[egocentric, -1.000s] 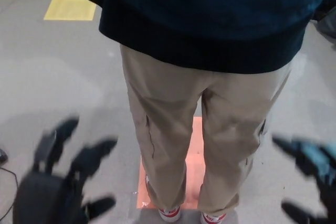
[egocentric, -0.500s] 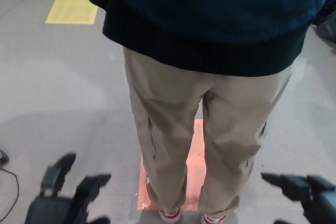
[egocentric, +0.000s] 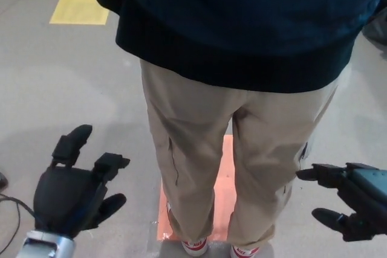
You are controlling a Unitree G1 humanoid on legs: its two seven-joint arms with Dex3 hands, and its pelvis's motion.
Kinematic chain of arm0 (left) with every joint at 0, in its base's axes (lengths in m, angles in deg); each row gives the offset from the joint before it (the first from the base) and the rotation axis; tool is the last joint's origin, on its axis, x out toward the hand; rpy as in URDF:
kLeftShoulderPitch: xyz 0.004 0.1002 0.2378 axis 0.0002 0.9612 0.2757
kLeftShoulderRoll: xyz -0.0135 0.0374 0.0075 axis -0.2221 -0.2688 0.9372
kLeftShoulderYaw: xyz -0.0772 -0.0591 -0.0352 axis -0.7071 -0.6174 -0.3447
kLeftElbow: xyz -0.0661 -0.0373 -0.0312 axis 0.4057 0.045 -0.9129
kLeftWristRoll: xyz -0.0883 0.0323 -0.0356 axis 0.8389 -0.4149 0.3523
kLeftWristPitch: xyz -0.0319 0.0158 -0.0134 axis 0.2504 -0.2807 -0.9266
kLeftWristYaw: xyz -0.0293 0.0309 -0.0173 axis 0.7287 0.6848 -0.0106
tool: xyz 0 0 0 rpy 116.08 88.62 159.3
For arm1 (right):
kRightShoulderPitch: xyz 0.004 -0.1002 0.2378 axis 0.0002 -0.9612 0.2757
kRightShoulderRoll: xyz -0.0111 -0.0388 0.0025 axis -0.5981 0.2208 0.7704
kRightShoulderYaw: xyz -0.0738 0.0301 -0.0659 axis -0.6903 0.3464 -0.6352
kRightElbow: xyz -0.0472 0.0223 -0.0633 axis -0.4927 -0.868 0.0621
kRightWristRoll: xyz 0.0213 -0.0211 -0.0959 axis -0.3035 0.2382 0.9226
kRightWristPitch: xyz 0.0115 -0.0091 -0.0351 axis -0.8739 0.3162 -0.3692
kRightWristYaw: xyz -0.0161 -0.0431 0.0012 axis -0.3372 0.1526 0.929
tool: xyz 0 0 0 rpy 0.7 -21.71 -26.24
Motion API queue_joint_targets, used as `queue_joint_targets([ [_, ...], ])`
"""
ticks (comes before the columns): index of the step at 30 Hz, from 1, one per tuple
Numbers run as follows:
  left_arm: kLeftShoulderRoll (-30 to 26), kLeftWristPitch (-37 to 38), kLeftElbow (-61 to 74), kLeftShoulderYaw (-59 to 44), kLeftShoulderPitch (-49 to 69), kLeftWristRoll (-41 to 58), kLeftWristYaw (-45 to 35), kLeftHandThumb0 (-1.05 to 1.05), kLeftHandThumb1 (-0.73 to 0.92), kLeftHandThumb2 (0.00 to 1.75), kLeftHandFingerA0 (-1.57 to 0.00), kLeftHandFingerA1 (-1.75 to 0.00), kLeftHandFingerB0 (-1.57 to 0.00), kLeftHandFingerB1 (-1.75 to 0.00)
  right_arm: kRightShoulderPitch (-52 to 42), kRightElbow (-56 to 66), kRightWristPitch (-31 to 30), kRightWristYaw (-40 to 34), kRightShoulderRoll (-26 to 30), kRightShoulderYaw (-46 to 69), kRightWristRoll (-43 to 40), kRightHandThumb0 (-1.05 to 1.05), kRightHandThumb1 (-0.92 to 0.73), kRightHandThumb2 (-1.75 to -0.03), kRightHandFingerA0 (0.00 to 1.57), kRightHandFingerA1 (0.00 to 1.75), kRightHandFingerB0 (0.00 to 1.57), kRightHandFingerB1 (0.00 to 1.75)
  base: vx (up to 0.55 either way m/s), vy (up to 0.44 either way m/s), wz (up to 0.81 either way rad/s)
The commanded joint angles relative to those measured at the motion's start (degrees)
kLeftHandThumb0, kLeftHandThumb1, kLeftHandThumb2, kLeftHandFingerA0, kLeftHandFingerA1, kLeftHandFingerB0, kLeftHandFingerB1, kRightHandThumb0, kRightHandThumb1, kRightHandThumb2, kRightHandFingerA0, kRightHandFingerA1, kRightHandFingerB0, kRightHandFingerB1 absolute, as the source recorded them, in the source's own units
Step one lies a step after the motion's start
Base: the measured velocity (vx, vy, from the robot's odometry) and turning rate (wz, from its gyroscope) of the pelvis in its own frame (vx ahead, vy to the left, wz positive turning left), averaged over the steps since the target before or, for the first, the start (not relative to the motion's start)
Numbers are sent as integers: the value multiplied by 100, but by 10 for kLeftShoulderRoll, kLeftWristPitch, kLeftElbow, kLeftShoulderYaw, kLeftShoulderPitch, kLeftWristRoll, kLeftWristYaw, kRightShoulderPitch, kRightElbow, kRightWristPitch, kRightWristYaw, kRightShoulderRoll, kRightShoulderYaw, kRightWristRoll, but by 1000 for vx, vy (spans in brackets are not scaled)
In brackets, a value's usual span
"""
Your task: A person hands a coat to the robot and the robot grabs it with both hands and holds it while the person wears the coat.
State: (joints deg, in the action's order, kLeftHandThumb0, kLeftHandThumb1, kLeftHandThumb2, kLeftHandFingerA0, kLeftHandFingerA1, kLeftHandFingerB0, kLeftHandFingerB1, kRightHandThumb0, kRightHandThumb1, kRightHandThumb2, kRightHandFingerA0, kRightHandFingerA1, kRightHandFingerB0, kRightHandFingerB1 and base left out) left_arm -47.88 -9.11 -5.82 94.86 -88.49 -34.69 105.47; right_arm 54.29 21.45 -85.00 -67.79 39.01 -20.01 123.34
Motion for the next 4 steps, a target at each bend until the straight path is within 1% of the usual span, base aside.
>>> queue_joint_targets([
  [1, -19, -8, -10, 3, -7, 18, -34, -68, 62, 99, -56, -54, -52, -52, 21, -10, -62, 58, 17, -14, 12, -61, -85, -66, 29, 30, 38, 34, 0, 0, 0],
  [4, -17, -13, -9, 5, -8, 19, -35, -69, 63, 100, -58, -55, -52, -51, 24, -13, -64, 56, 21, -17, 8, -61, -85, -66, 28, 30, 37, 34, 0, 0, 0],
])
